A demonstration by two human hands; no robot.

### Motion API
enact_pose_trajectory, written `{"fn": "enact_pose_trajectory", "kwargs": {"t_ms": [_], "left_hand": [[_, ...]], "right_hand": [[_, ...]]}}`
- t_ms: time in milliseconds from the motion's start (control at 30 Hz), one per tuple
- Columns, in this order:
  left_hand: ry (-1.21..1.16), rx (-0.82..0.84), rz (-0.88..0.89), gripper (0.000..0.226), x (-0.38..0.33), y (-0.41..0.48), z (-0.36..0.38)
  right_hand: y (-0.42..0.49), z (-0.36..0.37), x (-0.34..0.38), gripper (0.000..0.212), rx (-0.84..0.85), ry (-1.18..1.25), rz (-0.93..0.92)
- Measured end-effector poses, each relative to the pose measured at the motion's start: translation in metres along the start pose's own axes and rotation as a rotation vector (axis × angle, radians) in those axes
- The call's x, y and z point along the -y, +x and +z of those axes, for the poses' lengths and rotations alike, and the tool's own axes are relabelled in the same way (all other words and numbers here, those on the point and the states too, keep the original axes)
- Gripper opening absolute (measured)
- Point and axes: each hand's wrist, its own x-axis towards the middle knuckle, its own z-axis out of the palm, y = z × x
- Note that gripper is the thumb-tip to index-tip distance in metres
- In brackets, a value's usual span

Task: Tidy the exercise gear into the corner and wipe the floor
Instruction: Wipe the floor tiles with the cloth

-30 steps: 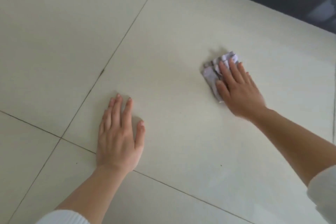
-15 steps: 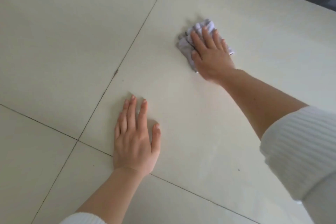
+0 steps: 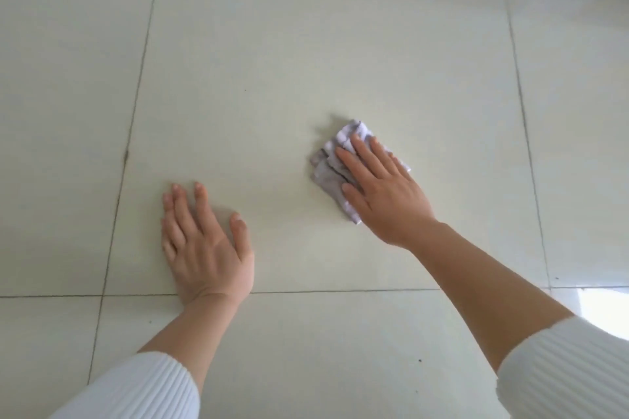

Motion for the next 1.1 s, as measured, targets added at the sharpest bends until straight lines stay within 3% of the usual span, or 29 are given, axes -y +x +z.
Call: {"fn": "enact_pose_trajectory", "kwargs": {"t_ms": [100, 167, 267, 400, 467, 600, 733, 800, 933, 1100], "left_hand": [[-0.019, 0.0, 0.017, 0.066, 0.0, -0.001, 0.0], [-0.041, -0.005, 0.03, 0.066, 0.0, 0.0, 0.001], [-0.086, -0.015, 0.036, 0.065, 0.001, 0.0, 0.001], [-0.104, -0.021, 0.058, 0.066, 0.005, 0.0, 0.003], [-0.093, -0.009, 0.058, 0.068, 0.006, 0.001, 0.004], [-0.064, 0.118, 0.041, 0.066, 0.005, 0.008, 0.001], [-0.011, 0.368, 0.035, 0.079, 0.011, 0.018, -0.007], [0.018, 0.387, 0.108, 0.076, 0.016, 0.011, -0.014], [0.132, 0.34, 0.275, 0.068, 0.045, -0.037, -0.027], [0.321, 0.459, 0.122, 0.081, 0.086, -0.059, -0.053]], "right_hand": [[-0.057, 0.004, -0.026, 0.055, -0.024, 0.123, 0.373], [-0.094, 0.008, -0.026, 0.055, -0.001, 0.204, 0.528], [-0.137, 0.013, -0.002, 0.056, 0.083, 0.164, 0.49], [-0.167, 0.019, 0.005, 0.059, 0.131, 0.031, 0.132], [-0.166, 0.019, -0.026, 0.062, 0.134, -0.066, 0.083], [-0.144, 0.008, -0.089, 0.058, 0.141, 0.128, 0.577], [-0.125, 0.016, -0.076, 0.058, 0.05, 0.216, 0.707], [-0.115, 0.023, -0.041, 0.056, -0.02, 0.236, 0.603], [-0.095, 0.05, 0.059, 0.054, -0.119, 0.171, 0.23], [-0.111, 0.074, 0.131, 0.056, -0.045, 0.086, -0.195]]}}
